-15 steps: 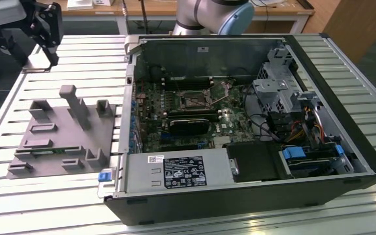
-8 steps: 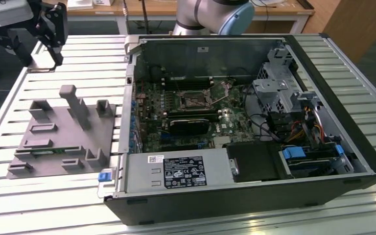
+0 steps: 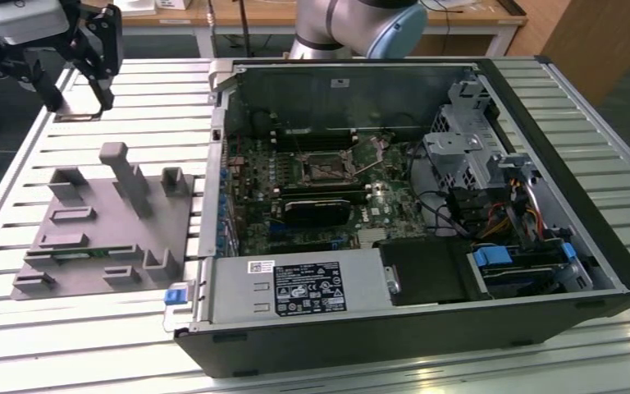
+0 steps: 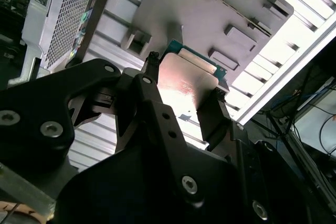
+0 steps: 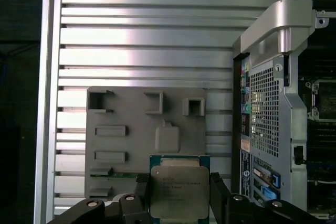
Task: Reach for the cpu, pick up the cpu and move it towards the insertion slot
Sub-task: 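Pick up the cpu and move it towards the insertion slot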
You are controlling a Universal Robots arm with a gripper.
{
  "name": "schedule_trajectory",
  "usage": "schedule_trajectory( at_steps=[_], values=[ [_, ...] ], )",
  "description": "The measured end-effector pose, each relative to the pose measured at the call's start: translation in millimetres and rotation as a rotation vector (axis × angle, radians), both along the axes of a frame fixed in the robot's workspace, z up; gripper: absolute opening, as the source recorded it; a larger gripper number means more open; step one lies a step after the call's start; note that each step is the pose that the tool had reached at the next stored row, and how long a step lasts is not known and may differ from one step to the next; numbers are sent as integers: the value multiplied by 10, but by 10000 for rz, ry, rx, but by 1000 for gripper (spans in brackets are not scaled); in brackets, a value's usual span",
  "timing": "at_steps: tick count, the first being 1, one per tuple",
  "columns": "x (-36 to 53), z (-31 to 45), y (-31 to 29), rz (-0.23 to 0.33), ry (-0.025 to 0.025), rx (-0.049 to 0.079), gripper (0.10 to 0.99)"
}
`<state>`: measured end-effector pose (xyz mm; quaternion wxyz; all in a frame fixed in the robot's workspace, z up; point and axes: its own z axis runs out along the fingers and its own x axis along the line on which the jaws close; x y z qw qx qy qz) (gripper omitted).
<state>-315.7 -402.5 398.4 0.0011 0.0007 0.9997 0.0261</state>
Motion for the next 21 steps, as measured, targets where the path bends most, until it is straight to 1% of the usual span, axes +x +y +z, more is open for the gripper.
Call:
schedule_trajectory(
  at_steps=[21],
  values=[
    [249, 0, 0, 24, 1, -1, 541]
  ],
)
